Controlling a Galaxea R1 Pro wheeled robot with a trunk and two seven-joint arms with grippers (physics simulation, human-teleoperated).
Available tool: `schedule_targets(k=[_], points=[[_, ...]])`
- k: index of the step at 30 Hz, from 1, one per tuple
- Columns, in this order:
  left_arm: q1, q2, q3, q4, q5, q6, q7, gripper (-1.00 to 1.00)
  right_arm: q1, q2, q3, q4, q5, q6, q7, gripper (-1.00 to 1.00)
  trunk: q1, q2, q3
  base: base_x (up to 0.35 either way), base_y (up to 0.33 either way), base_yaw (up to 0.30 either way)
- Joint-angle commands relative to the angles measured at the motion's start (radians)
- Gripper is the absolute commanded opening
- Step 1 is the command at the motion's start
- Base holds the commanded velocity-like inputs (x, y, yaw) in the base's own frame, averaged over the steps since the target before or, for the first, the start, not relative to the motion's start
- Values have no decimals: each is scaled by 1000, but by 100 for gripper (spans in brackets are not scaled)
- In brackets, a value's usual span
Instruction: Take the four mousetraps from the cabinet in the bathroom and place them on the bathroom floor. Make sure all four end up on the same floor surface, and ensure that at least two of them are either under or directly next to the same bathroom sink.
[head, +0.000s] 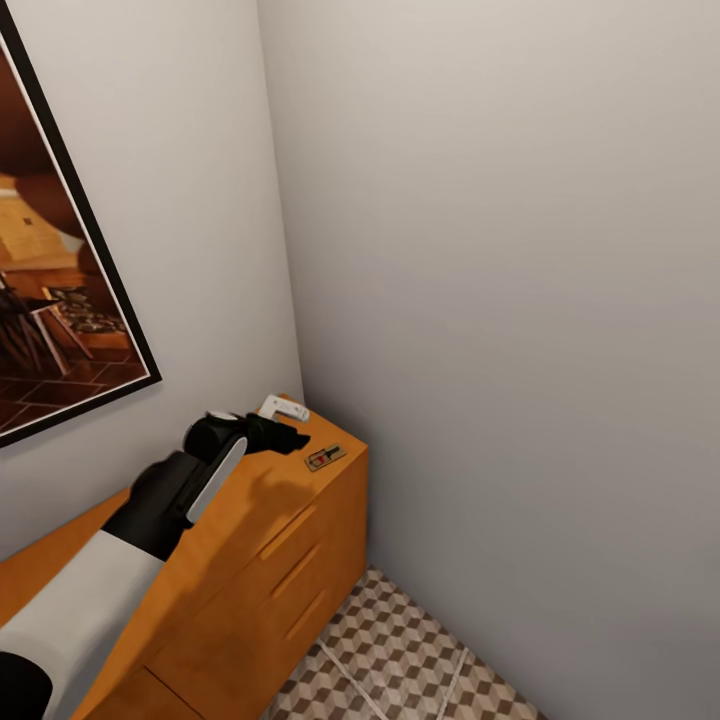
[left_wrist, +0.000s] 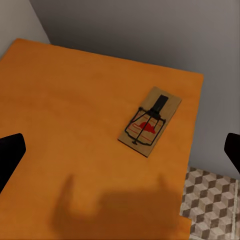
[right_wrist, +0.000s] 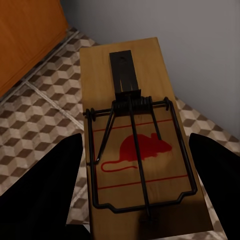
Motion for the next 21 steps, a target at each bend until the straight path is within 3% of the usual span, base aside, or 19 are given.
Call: schedule_targets(k=[1, 21], points=[[-1, 1, -3, 3, -3, 0, -4, 100, -1, 0, 7, 1, -4, -3, -5, -100, 1, -2, -2, 4, 0, 0], [-1, 1, -14, 19, -3, -16, -14, 100, -1, 1, 7, 1, -4, -3, -5, -100, 1, -2, -2, 0, 0, 0]])
